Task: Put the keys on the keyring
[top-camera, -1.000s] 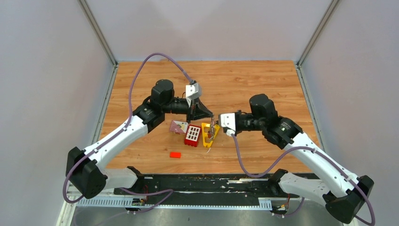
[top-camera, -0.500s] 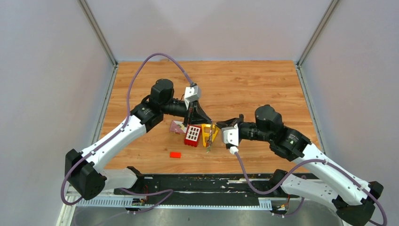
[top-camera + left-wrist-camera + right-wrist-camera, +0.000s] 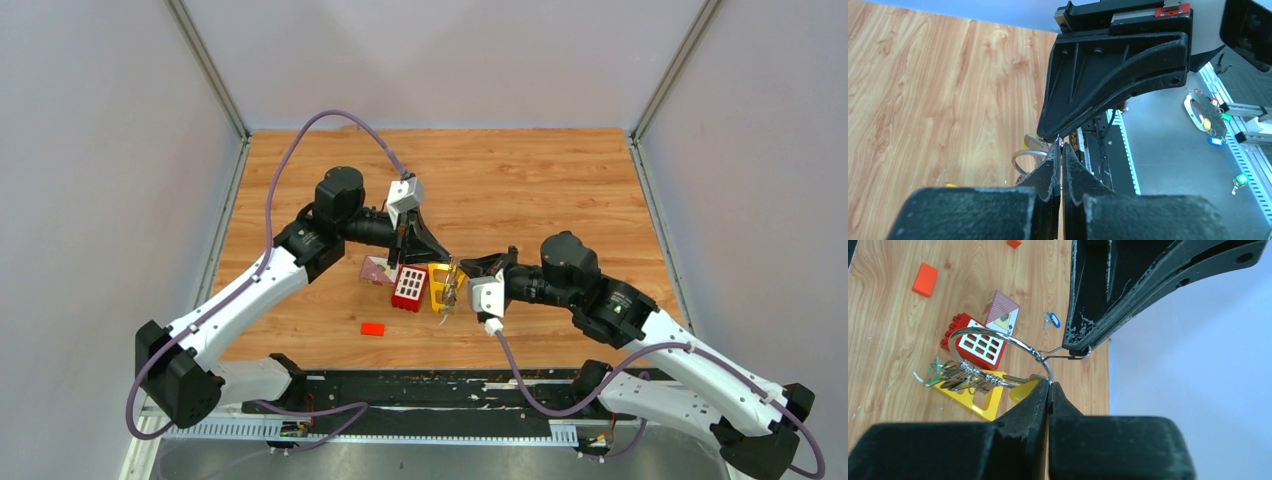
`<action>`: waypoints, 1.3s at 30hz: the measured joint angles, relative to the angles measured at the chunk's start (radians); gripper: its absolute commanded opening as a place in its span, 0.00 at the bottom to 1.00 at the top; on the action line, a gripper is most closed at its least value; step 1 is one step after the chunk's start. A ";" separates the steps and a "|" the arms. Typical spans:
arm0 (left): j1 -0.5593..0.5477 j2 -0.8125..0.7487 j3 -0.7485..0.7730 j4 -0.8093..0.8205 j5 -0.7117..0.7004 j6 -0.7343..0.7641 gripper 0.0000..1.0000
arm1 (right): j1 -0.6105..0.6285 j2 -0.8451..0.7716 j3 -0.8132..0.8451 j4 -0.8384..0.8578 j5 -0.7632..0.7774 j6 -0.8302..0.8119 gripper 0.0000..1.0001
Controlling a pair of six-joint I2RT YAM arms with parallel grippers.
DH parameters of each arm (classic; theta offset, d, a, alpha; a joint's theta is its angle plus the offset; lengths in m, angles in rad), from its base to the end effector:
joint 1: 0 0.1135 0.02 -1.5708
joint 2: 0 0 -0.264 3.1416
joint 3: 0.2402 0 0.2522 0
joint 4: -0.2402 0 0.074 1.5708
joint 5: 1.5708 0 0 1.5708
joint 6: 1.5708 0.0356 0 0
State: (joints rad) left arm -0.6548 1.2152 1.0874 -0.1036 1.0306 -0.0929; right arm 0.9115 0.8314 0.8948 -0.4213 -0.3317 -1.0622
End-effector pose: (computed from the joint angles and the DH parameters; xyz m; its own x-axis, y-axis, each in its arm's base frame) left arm 0.1944 -0.1878 0.3681 -0.2716 0.1484 -0.9509 0.9542 -0.0871 -0.2861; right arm 0.1033 0.1522 0.3462 0.7114 -0.4301 -0.5557 -0.6423 -0.0772 -0.7625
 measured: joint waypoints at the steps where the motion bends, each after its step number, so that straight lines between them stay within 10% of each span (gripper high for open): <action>1: 0.000 0.000 0.000 0.004 0.000 -0.005 0.00 | 0.001 -0.003 0.000 0.005 0.002 0.000 0.00; 39: 0.000 0.006 -0.048 0.101 -0.066 -0.108 0.00 | 0.025 -0.012 -0.012 0.083 0.055 0.002 0.00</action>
State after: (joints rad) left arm -0.6548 1.2213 1.0393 -0.0021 0.9649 -0.2005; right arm 0.9367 0.8196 0.8829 -0.3386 -0.2771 -1.0599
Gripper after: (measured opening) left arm 0.007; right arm 0.010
